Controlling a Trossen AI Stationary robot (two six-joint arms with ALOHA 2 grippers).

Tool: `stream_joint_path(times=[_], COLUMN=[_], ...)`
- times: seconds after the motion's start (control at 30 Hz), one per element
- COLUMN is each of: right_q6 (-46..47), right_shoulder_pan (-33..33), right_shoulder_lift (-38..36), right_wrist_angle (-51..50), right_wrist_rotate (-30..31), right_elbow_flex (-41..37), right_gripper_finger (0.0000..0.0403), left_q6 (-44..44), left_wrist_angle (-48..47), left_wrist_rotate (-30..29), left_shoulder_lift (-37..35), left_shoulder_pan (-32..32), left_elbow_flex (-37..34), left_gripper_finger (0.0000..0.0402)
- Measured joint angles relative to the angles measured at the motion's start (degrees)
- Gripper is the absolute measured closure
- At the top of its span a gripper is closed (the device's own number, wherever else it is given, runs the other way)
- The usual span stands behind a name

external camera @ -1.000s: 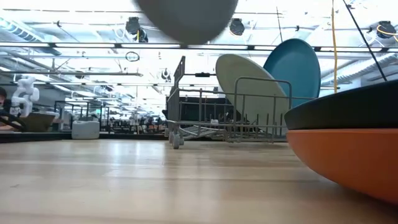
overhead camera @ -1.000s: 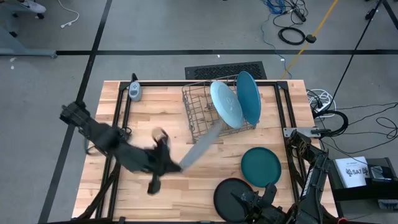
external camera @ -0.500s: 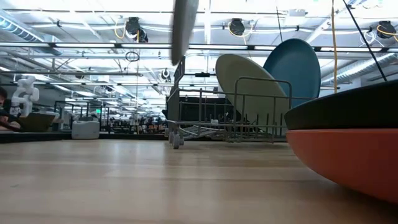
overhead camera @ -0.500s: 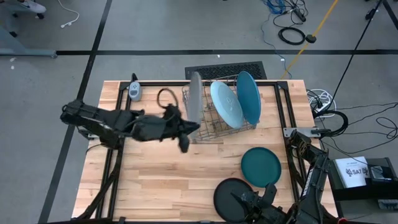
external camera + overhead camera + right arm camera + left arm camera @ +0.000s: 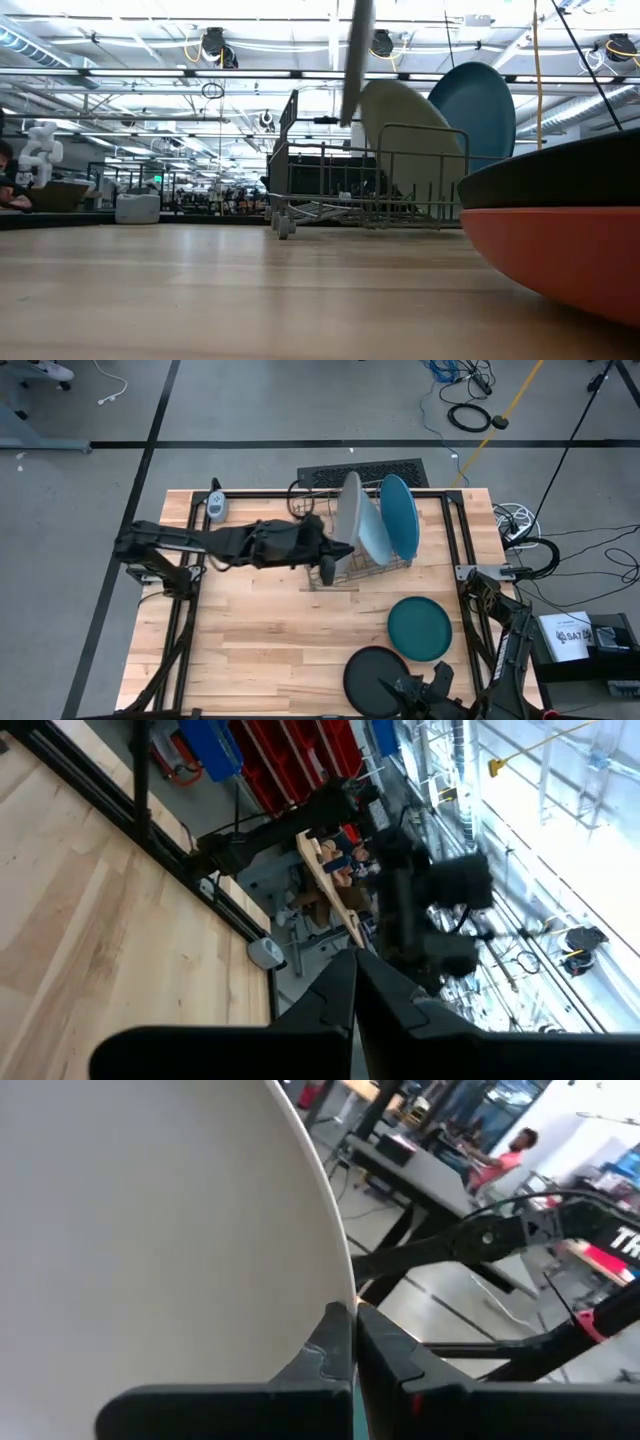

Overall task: Sort dishes
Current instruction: Put the gray plate in the dish rack

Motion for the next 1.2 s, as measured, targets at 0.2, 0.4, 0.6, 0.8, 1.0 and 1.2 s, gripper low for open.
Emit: stream_joint_path(times=[0.2, 0.4, 0.6, 0.8, 1.0, 1.2], right_q6=[-0.09, -0.13, -0.11, -0.13, -0.13, -0.13], right_shoulder_pan=[0.37, 0.55, 1.51, 2.62, 3.47, 4.11], right_shoulder_lift=[0.0, 0.0, 0.0, 0.0, 0.0, 0.0], right_wrist_angle=[0.11, 0.14, 0.12, 0.11, 0.11, 0.13], right_wrist_rotate=[0.84, 0.84, 0.86, 2.24, 2.42, 2.43], right_elbow_flex=[0.0, 0.0, 0.0, 0.0, 0.0, 0.0], right_gripper_finger=[0.0401, 0.0401, 0.0401, 0.0401, 0.0401, 0.0401], left_q6=[3.59, 4.23, 3.59, -2.06, -5.33, -9.6], left_wrist_angle=[14.67, 20.45, 21.96, 22.64, 21.7, 27.74], left_wrist_rotate=[8.65, 14.79, 15.79, 10.97, 5.85, 3.09], left_shoulder_lift=[5.16, 9.75, 9.22, 8.36, 8.69, 8.64], left_shoulder_pan=[3.54, 7.45, 8.43, 7.4, 6.81, 7.28], left_elbow_flex=[-0.09, -0.03, -0.09, -0.04, -0.04, -5.48], left_gripper_finger=[0.0401, 0.0401, 0.0401, 0.0401, 0.0401, 0.0401])
